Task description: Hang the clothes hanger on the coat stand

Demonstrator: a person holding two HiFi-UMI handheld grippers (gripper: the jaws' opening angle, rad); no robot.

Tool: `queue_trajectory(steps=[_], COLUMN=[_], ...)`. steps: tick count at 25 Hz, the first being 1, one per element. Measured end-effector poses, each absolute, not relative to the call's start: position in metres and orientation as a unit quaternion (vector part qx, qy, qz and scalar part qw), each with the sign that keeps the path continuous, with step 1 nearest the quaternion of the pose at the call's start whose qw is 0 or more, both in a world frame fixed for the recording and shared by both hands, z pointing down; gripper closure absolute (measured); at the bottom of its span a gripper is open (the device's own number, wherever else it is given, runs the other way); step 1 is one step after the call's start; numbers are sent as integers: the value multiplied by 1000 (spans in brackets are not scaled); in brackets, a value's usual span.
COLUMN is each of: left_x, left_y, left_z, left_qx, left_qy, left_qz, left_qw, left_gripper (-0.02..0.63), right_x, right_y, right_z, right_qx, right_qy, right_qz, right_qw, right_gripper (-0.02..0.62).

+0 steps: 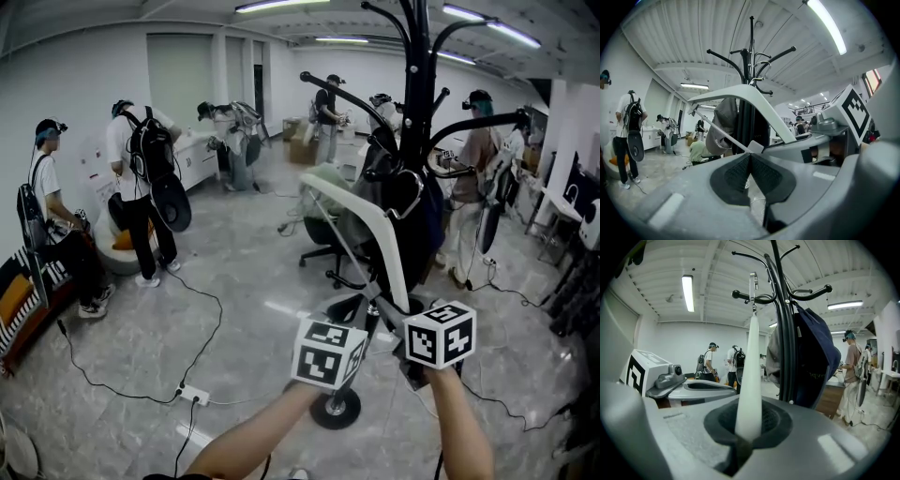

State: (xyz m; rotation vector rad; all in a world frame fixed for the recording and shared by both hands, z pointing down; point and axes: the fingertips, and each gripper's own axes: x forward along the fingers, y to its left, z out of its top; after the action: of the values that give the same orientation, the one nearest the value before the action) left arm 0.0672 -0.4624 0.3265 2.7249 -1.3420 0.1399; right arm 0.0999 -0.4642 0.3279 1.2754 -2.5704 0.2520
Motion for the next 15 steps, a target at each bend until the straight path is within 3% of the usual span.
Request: queue_trajectory(steps=[15], left_x=[55], left_y=[-494], left_z=[328], left_qx=[902], left_qy=[-427], left_qz=[38], left_qw=[59], left_gripper=[601], right_x=[88], right_y=[-499], right_z=[332], right_qx=[447], right_qy=[-880], right_qz=[91], right_qw=[130], right_gripper=[577])
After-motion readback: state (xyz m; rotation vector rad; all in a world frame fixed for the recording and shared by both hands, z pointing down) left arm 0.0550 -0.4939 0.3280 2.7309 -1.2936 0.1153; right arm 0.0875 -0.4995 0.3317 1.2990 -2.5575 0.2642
